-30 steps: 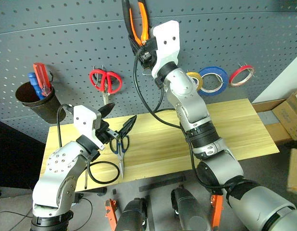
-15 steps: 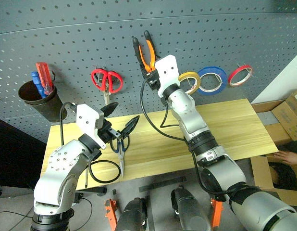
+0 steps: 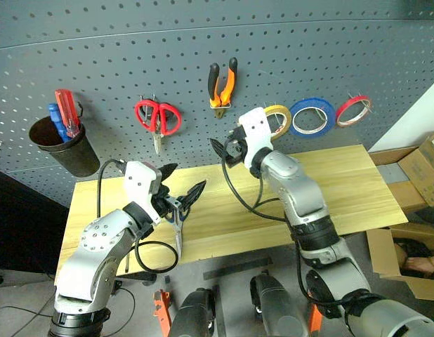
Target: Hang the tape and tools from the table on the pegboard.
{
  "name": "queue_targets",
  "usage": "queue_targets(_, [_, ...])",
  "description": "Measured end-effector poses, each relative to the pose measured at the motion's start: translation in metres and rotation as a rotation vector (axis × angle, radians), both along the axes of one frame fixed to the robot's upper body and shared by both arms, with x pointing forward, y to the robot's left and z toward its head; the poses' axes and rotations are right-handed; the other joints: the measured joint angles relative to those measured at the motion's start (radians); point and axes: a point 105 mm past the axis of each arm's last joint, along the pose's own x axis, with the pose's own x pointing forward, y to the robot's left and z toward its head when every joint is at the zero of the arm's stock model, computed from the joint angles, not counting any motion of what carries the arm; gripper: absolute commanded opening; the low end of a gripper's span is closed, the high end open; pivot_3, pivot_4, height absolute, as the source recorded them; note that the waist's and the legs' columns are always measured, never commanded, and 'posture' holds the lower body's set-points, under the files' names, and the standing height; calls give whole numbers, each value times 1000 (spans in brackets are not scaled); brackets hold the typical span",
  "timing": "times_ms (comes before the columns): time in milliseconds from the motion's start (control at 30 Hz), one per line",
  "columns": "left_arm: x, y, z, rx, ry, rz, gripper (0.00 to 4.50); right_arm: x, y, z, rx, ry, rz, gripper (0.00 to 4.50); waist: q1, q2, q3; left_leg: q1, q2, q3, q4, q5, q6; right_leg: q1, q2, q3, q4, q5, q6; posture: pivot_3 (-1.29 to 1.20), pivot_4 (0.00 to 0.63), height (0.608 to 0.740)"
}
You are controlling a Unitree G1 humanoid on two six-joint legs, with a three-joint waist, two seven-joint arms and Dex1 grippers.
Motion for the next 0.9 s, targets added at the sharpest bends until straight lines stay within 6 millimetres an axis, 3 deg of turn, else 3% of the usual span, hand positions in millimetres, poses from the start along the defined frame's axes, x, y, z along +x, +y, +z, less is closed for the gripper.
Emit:
queue_targets(200, [-16,24,-72,185,357,167,4500,-55,-5,-22,-80,175,227,4479,1,0,0,0,0,0,0,0,1,0,0,0,0,0,0,-155,252,740])
queue_targets(333, [-27,29,-97,249,507,225,4500,-80,-3,-28,-91,251,331,4479,11,0,0,1,0,0,0,-1,1,1,0,0,0,0,0,-169,256,740])
queue_targets(567, [-26,28,-124,218,655,331,4500,-81,-6,-33,-119,279,312,4479,20,0,0,1,0,0,0,0,1,1,0,-1,0,0,0,-186,260,740])
queue_targets(767, [-2,27,-141,172,688,460,4500,-82,-4,-35,-136,282,312,4479,21,-1,0,1,0,0,0,0,0,1,-1,-1,-1,0,0,-199,264,740])
queue_targets(900, [12,15,-145,167,679,483,4500,-83,-6,-37,-150,291,312,4479,22,-1,0,0,0,0,1,0,1,1,-1,-1,-1,0,1,-209,265,740])
